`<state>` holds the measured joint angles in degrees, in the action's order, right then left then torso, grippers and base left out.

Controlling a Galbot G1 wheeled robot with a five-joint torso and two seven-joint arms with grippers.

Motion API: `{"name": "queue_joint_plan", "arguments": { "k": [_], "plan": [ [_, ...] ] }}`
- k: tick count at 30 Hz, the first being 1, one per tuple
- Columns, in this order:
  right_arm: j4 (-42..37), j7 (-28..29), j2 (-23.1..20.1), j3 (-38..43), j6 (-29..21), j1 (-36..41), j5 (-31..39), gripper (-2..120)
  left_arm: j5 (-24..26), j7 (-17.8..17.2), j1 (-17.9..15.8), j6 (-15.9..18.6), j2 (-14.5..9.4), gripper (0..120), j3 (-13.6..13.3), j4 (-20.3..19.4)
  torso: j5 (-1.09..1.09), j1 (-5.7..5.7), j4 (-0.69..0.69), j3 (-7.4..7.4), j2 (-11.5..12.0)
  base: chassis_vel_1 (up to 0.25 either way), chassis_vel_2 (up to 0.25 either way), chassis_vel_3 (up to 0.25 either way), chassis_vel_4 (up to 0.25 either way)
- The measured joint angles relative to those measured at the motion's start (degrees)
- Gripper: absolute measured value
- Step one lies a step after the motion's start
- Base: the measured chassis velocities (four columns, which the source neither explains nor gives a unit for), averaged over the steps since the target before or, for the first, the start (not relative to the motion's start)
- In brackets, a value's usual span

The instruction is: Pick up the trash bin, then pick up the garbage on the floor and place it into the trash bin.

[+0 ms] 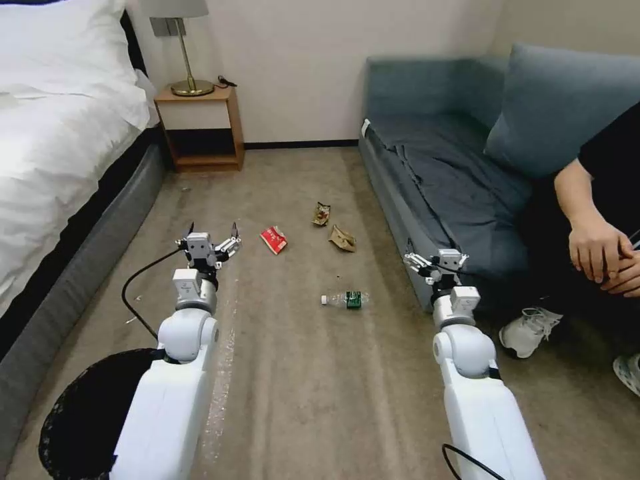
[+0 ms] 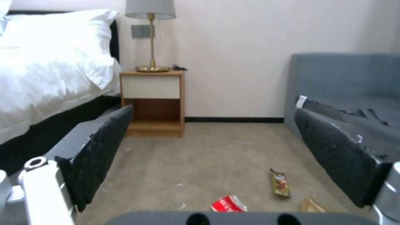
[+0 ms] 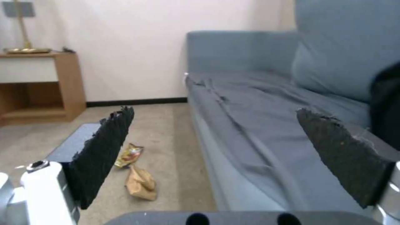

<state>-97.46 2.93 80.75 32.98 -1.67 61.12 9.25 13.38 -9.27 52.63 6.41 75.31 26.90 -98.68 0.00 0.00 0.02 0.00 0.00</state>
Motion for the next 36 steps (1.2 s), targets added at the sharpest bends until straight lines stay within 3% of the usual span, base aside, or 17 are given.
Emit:
{"name": "queue_joint_plan", "arguments": {
  "k": [1,2,3,8,9,11,12,14,18,20,21,23,24,26,32,34,36],
  "plan": [
    [-2.5,1.3,-2.2,0.7,-0.8,1.7,3.9,100,3.7,-2.6,-1.3,1.8,-2.8,100,-1.2,-1.9,0.00,0.00,-0.01,0.00,0.0,0.000,0.000,0.000,0.000],
    [-3.6,1.9,-3.2,1.0,-1.2,2.4,5.6,100,5.4,-3.7,-1.9,2.6,-4.1,100,-1.8,-2.8,-0.03,0.00,-0.02,0.00,0.0,0.000,0.000,0.000,0.000],
    [-3.6,1.9,-3.2,1.0,-1.2,2.4,5.6,100,5.4,-3.7,-1.9,2.6,-4.1,100,-1.8,-2.8,-0.03,0.00,-0.02,0.00,0.0,0.000,0.000,0.000,0.000],
    [-8.9,4.8,-7.8,2.5,-2.9,5.9,13.8,100,13.9,-9.5,-4.9,6.6,-10.4,100,-4.7,-7.0,-0.01,0.00,-0.02,0.00,0.0,0.000,0.000,0.000,0.000],
    [-8.9,4.8,-7.8,2.5,-2.9,5.9,13.8,100,13.9,-9.5,-4.9,6.6,-10.4,100,-4.7,-7.0,-0.01,0.00,-0.02,0.00,0.0,0.000,0.000,0.000,0.000],
    [-11.7,6.3,-10.3,3.3,-3.8,7.8,18.1,100,18.0,-12.4,-6.3,8.6,-13.6,100,-6.1,-9.2,0.00,0.00,-0.02,0.00,0.0,0.000,0.000,0.000,0.000],
    [-11.7,6.3,-10.3,3.3,-3.8,7.8,18.1,100,18.0,-12.4,-6.3,8.6,-13.6,100,-6.1,-9.2,0.00,0.00,-0.02,0.00,0.0,0.000,0.000,0.000,0.000],
    [-14.7,7.9,-12.9,4.2,-4.8,9.8,22.8,100,22.9,-15.7,-8.0,10.8,-17.3,100,-7.7,-11.7,0.00,0.00,-0.02,0.00,0.0,0.000,0.000,0.000,0.000],
    [-17.0,9.1,-15.0,4.8,-5.5,11.3,26.4,100,26.6,-18.2,-9.4,12.6,-20.1,100,-9.0,-13.6,0.00,0.00,-0.02,0.00,0.0,0.000,0.000,0.000,0.000],
    [-19.8,10.6,-17.4,5.6,-6.5,13.2,30.7,100,30.9,-21.2,-10.9,14.6,-23.5,100,-10.4,-15.8,0.00,0.00,-0.02,-0.01,0.0,0.000,0.000,0.000,0.000],
    [-19.8,10.6,-17.4,5.6,-6.5,13.2,30.7,100,30.9,-21.2,-10.9,14.6,-23.5,100,-10.4,-15.8,0.00,0.00,-0.02,-0.01,0.0,0.000,0.000,0.000,0.000],
    [-22.3,11.9,-19.6,6.3,-7.3,14.9,34.7,100,34.7,-23.8,-12.2,16.4,-26.4,100,-11.7,-17.7,0.00,0.00,-0.02,-0.01,0.0,0.000,0.000,0.000,0.000],
    [-22.3,11.9,-19.6,6.3,-7.3,14.9,34.7,100,34.7,-23.8,-12.2,16.4,-26.4,100,-11.7,-17.7,0.00,0.00,-0.02,-0.01,0.0,0.000,0.000,0.000,0.000],
    [-24.4,13.0,-21.4,6.9,-7.9,16.2,37.9,100,37.7,-25.8,-13.3,17.8,-28.7,100,-12.7,-19.3,-0.02,0.00,-0.02,-0.01,0.0,0.000,0.000,0.000,0.000],
    [-27.8,14.9,-24.7,7.8,-9.1,18.5,43.2,100,39.2,-26.6,-13.5,18.5,-30.0,100,-13.0,-20.1,0.04,0.00,0.00,-0.01,0.0,0.000,0.000,0.000,0.000],
    [-28.1,15.1,-25.5,7.8,-9.3,18.5,44.2,100,39.2,-26.0,-12.2,18.5,-30.9,100,-11.9,-20.2,-0.08,0.00,0.02,-0.01,0.0,0.000,0.000,0.000,0.000],
    [-29.9,16.1,-28.4,8.0,-10.2,18.6,47.8,100,39.0,-23.6,-8.0,18.0,-33.1,100,-8.5,-20.2,0.06,0.00,-0.02,-0.01,0.0,0.000,0.000,0.000,0.000]
  ]
}}
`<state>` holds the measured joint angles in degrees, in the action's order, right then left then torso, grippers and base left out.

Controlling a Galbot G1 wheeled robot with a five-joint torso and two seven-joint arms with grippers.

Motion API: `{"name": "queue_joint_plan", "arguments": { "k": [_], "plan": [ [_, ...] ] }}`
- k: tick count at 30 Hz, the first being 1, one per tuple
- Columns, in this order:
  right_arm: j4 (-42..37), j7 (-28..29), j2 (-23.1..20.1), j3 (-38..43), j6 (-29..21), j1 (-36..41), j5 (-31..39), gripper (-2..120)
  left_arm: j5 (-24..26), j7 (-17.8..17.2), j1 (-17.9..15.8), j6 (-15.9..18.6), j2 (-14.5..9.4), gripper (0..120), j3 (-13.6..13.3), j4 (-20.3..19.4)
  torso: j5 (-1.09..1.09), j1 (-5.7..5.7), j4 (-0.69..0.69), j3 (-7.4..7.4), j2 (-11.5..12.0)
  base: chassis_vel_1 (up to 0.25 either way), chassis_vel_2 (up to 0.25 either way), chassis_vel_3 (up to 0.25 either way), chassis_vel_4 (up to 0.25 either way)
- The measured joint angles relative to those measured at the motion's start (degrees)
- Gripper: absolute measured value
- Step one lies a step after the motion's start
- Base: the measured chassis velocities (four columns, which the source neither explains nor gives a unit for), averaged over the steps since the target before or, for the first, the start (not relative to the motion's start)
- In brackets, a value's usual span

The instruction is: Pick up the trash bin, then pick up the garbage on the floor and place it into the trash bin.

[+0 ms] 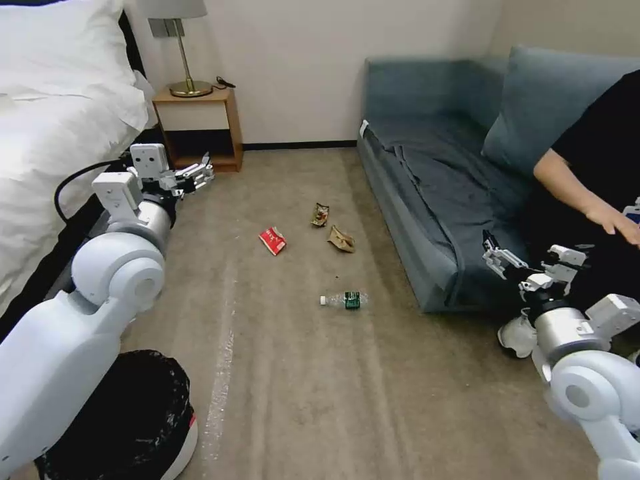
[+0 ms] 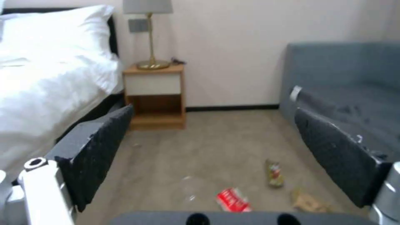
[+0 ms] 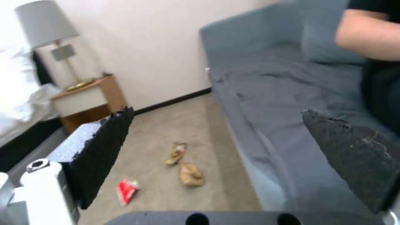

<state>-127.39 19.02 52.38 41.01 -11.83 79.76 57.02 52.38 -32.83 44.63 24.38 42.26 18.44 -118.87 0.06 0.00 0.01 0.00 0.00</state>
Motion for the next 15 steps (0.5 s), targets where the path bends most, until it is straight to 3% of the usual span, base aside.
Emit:
{"name": "queue_joint_plan", "arguments": {
  "k": [1,2,3,4,6,7,9,14,15],
  "plan": [
    [-1.1,0.6,-1.7,0.2,-0.5,0.1,2.2,100,-0.3,1.6,2.6,-0.4,-1.4,100,2.2,0.0,-0.01,0.00,-0.03,0.00,0.0,0.000,0.000,0.000,0.000],
    [-1.1,0.6,-1.7,0.2,-0.5,0.1,2.2,100,-0.3,1.6,2.6,-0.4,-1.4,100,2.2,0.0,-0.01,0.00,-0.03,0.00,0.0,0.000,0.000,0.000,0.000],
    [-2.7,1.6,-4.3,0.4,-1.4,0.4,5.6,100,-0.6,3.7,6.0,-0.9,-3.1,99,5.1,0.0,-0.07,0.00,-0.03,0.00,0.0,0.000,0.000,0.000,0.000],
    [-2.7,1.6,-4.3,0.4,-1.4,0.4,5.6,100,-0.6,3.7,6.0,-0.9,-3.1,99,5.1,0.0,-0.07,0.00,-0.03,0.00,0.0,0.000,0.000,0.000,0.000],
    [-5.5,3.2,-8.8,0.9,-2.8,0.9,11.4,100,-1.3,7.5,12.3,-1.9,-6.4,99,10.3,0.0,-0.06,0.00,0.00,0.00,0.0,0.000,0.000,0.000,0.000],
    [-5.5,3.2,-8.8,0.9,-2.8,0.9,11.4,100,-1.3,7.5,12.3,-1.9,-6.4,99,10.3,0.0,-0.06,0.00,0.00,0.00,0.0,0.000,0.000,0.000,0.000],
    [-7.5,4.1,-11.8,0.7,-3.9,1.4,15.5,100,-1.7,10.0,16.5,-2.5,-8.6,99,13.7,0.0,-0.02,0.01,-0.04,-0.01,0.0,0.000,0.000,0.000,0.000],
    [-7.4,4.2,-12.5,-0.9,-4.6,1.5,16.7,100,-4.5,13.8,20.6,-5.1,-9.8,99,16.7,3.2,-0.12,0.01,0.00,-0.01,0.0,0.000,0.000,0.000,0.000],
    [-7.1,4.1,-12.5,-1.4,-4.7,1.2,16.7,100,-5.0,14.8,21.9,-5.6,-10.1,99,16.9,4.0,0.01,0.00,0.00,0.01,0.0,0.000,0.000,0.000,0.000]
  ]
}}
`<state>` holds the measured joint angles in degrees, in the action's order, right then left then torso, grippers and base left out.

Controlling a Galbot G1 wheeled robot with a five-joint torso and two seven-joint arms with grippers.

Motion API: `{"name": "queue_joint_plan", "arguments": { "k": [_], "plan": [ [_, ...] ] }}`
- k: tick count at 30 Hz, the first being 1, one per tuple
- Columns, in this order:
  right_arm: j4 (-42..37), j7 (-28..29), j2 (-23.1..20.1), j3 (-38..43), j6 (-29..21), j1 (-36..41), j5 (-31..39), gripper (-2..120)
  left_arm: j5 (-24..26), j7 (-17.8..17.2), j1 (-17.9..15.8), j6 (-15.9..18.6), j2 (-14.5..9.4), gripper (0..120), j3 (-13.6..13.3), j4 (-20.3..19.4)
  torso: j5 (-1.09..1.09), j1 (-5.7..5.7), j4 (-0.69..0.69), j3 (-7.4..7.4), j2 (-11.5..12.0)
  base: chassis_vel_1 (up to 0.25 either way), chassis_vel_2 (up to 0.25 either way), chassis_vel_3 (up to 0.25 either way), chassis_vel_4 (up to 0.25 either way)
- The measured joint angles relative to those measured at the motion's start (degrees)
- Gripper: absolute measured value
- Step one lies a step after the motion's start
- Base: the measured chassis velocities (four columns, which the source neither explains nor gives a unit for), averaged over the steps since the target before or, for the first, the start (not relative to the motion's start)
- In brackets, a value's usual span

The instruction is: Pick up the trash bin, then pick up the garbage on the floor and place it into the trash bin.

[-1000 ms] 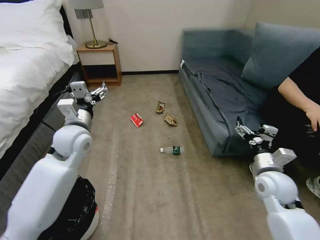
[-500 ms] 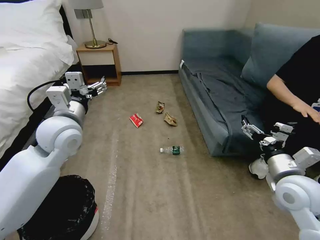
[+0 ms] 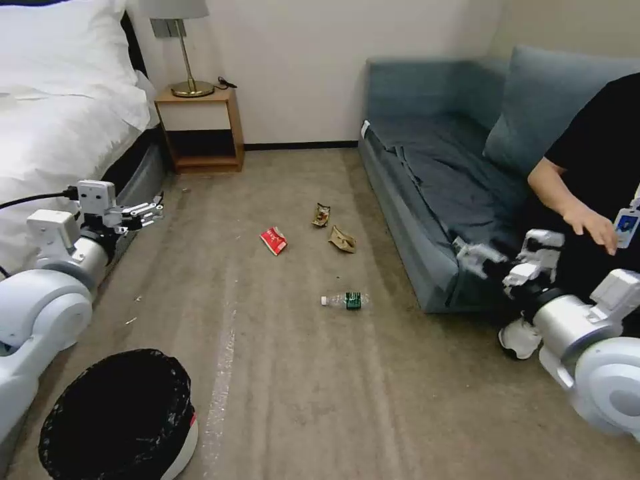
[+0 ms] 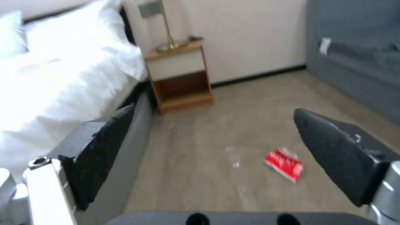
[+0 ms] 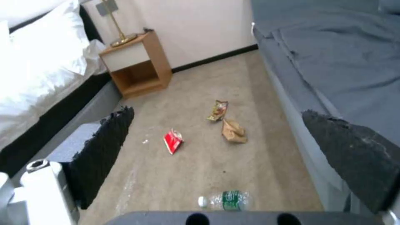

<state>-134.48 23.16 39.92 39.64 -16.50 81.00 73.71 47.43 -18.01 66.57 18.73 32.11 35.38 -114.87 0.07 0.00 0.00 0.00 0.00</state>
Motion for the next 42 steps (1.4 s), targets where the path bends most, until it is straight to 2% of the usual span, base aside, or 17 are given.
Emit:
{"name": "queue_joint_plan", "arguments": {
  "k": [3,7,10,11,13,17,22,23,25,26,28,31,32,34,35,38,42],
  "plan": [
    [0.7,-0.2,0.7,-0.8,0.0,-0.3,-0.6,100,0.5,0.4,2.4,-0.4,-1.1,99,1.3,0.7,-0.12,0.00,0.00,0.00,0.0,0.000,0.000,0.000,0.000],
    [1.1,-0.6,1.2,-1.1,0.0,-0.3,-1.3,100,1.2,0.6,5.3,-0.4,-2.1,98,2.7,0.9,-0.06,0.00,0.01,0.00,0.0,0.000,0.000,0.000,0.000],
    [1.8,-1.4,2.3,-1.2,0.1,0.0,-2.4,100,2.1,1.2,13.9,-0.6,-4.9,98,8.4,0.7,-0.08,0.00,-0.02,-0.01,0.0,0.000,0.000,0.000,0.000],
    [1.8,-1.4,2.3,-1.2,0.1,0.0,-2.4,100,2.1,1.2,13.9,-0.6,-4.9,98,8.4,0.7,-0.08,0.00,-0.02,-0.01,0.0,0.000,0.000,0.000,0.000],
    [2.4,-1.9,3.2,-1.7,0.3,0.0,-3.7,100,2.8,1.4,18.8,-0.4,-6.6,98,12.1,0.1,-0.07,0.00,-0.02,-0.01,0.0,0.000,0.000,0.000,0.000],
    [3.0,-2.4,4.0,-2.5,0.4,0.0,-5.4,100,4.0,1.2,22.6,0.3,-8.2,97,15.6,-1.2,-0.05,0.00,0.00,0.00,0.0,0.000,0.000,0.000,0.000],
    [3.9,-3.2,5.4,-3.3,0.8,0.1,-7.5,100,6.4,1.0,30.8,1.0,-9.9,97,24.6,-4.0,-0.08,0.00,0.00,-0.01,0.0,0.000,0.000,0.000,0.000],
    [3.9,-3.2,5.4,-3.3,0.8,0.1,-7.5,100,6.4,1.0,30.8,1.0,-9.9,97,24.6,-4.0,-0.08,0.00,0.00,-0.01,0.0,0.000,0.000,0.000,0.000],
    [5.0,-3.8,5.9,-3.3,1.1,-0.1,-8.1,100,6.5,1.1,36.4,1.0,-9.3,97,29.2,-5.2,-0.07,0.00,0.01,-0.01,0.0,0.000,0.000,0.000,0.000],
    [5.0,-3.8,5.9,-3.3,1.1,-0.1,-8.1,100,6.5,1.1,36.4,1.0,-9.3,97,29.2,-5.2,-0.07,0.00,0.01,-0.01,0.0,0.000,0.000,0.000,0.000],
    [5.7,-4.0,6.1,-3.1,1.3,-0.3,-8.2,100,5.8,1.6,43.0,1.0,-7.8,95,33.7,-6.7,-0.07,0.00,0.00,-0.01,0.0,0.000,0.000,0.000,0.000],
    [6.0,-4.2,6.2,-3.1,1.3,-0.4,-8.2,100,4.6,2.0,46.9,0.8,-6.6,94,36.0,-7.6,-0.07,0.00,0.01,-0.01,0.0,0.000,0.000,0.000,0.000],
    [6.4,-4.5,6.3,-3.2,1.3,-0.7,-8.4,100,2.4,2.6,53.6,0.6,-4.2,93,39.2,-9.2,-0.07,0.00,0.01,-0.01,0.0,0.000,0.000,0.000,0.000],
    [6.9,-4.8,6.7,-3.6,1.4,-1.1,-8.9,100,-0.3,3.0,59.3,0.1,-1.6,92,41.1,-10.1,-0.07,0.00,-0.02,-0.01,0.0,0.000,0.000,0.000,0.000],
    [6.9,-4.8,6.7,-3.6,1.4,-1.1,-8.9,100,-0.3,3.0,59.3,0.1,-1.6,92,41.1,-10.1,-0.07,0.00,-0.02,-0.01,0.0,0.000,0.000,0.000,0.000],
    [7.5,-5.4,7.8,-4.8,1.7,-1.7,-9.8,100,-3.9,3.4,63.1,-1.1,2.6,91,41.6,-8.9,-0.07,0.00,-0.02,-0.01,0.0,0.000,0.000,0.000,0.000],
    [7.9,-5.9,8.0,-5.4,2.1,-1.6,-10.9,100,-5.5,4.7,64.4,-2.1,4.7,89,41.3,-7.0,-0.07,0.00,0.00,-0.01,0.0,0.000,0.000,0.000,0.000]
  ]
}}
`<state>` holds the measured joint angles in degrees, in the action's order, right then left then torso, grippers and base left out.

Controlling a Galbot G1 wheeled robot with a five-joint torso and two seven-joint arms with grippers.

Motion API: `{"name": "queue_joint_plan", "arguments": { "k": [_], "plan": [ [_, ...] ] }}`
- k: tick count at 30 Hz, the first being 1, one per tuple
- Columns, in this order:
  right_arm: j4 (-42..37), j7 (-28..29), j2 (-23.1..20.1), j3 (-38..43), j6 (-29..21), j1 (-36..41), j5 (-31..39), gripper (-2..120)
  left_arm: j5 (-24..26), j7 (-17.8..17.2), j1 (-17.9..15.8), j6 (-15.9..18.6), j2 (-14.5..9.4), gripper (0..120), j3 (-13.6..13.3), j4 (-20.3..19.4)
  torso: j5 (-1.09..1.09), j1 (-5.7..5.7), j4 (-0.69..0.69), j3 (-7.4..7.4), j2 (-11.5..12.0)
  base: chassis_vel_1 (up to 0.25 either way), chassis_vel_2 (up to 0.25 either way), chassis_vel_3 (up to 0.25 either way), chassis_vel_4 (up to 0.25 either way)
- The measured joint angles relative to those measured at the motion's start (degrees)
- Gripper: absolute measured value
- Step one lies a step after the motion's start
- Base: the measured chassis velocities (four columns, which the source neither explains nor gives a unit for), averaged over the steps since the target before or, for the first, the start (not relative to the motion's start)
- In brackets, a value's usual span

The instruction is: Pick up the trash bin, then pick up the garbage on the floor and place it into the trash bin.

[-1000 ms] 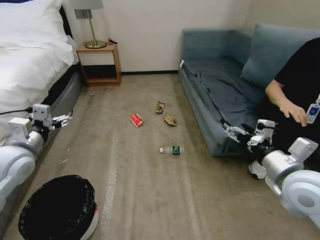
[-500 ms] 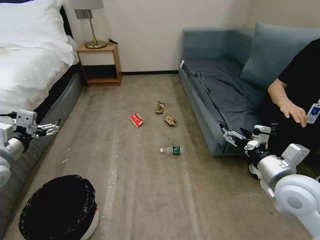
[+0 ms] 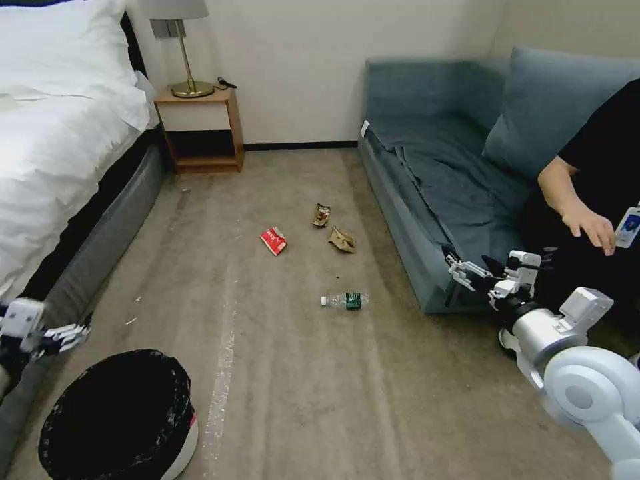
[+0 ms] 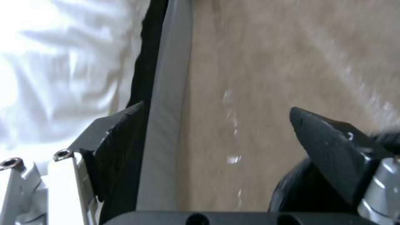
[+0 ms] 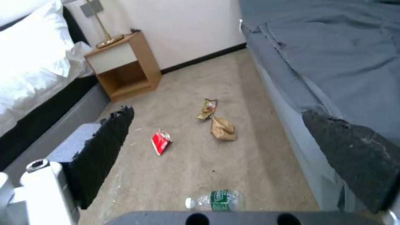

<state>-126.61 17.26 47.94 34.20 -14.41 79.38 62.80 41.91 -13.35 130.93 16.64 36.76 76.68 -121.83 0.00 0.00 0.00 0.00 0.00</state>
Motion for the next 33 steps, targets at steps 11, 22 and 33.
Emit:
{"name": "queue_joint_plan", "arguments": {
  "k": [11,22,33],
  "plan": [
    [-0.1,-0.5,0.7,-0.6,0.7,0.8,-1.0,100,-12.3,3.3,-3.2,-4.1,4.0,87,-11.2,9.1,0.02,0.00,-0.01,0.00,0.0,0.000,0.000,0.000,0.000],
    [0.0,-0.6,1.1,-2.1,1.2,0.9,-2.2,100,-15.8,3.4,-11.3,-4.3,3.3,87,-21.8,15.2,0.01,0.00,0.00,0.00,0.0,0.000,0.000,0.000,0.000],
    [1.0,0.8,1.5,-5.9,1.3,-1.7,-2.3,100,-16.5,2.8,-19.6,-3.1,1.5,84,-28.7,22.4,0.00,0.00,0.00,0.01,0.0,0.000,0.000,0.000,0.000]
  ]
}}
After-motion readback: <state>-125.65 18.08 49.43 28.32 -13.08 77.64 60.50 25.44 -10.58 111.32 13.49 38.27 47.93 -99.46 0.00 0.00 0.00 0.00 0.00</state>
